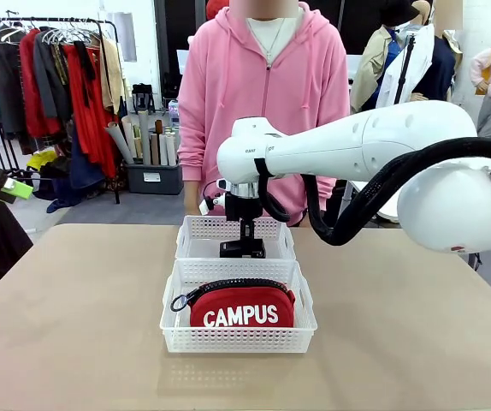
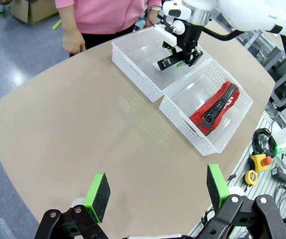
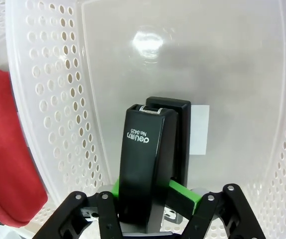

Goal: Distribute items into two baskets.
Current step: Place the picked Stapler into the Organizing basket as instructed by the person.

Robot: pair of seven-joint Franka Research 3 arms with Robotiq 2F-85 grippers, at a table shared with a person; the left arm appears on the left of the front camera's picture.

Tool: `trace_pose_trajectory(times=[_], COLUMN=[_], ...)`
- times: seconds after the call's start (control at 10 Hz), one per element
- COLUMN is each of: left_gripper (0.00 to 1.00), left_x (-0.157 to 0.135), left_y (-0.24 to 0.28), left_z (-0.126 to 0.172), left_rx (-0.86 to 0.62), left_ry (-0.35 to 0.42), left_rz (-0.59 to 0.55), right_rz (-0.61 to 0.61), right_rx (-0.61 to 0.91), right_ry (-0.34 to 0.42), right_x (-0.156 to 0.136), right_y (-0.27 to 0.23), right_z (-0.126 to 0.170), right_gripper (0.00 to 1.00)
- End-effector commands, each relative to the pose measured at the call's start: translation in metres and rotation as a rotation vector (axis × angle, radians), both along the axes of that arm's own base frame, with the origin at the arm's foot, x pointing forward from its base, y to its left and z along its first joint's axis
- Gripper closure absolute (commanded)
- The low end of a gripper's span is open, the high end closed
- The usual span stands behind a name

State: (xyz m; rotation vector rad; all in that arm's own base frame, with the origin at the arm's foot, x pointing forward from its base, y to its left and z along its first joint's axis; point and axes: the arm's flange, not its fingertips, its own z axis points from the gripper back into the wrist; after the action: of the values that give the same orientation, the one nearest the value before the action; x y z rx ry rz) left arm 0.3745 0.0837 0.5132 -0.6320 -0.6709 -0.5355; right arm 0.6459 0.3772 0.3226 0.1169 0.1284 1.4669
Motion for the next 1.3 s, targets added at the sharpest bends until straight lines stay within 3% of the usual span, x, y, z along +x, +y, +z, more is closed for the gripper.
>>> trace_pose_trajectory(times=[0.0,0.1,0.6,1.2], left_gripper=[0.00,0.00,0.00,0.00], left_x=[0.000,0.000,0.000,0.000], left_y=[0.000,0.000,0.000,0.000], left_z=[0.000,0.000,0.000,0.000], left_rx=[-0.016,-0.016,-0.016,-0.016], left_ry=[-0.011,-0.011,-0.011,-0.011], left_rz=[-0.001,-0.001,-0.001,-0.001], right_rz=[0.022,0.022,0.025,0.039], right_rx=[0.002,0.002,0.006,-0.008], right_ry=[-0.002,-0.004,-0.008,-0.073], right_x=[0.010,0.010,0.011,0.002], right_y=[0.003,0.002,0.000,-0.006], right_z=[0.007,0.007,0.008,0.038], right_gripper=[0.13,0.00,0.00,0.00])
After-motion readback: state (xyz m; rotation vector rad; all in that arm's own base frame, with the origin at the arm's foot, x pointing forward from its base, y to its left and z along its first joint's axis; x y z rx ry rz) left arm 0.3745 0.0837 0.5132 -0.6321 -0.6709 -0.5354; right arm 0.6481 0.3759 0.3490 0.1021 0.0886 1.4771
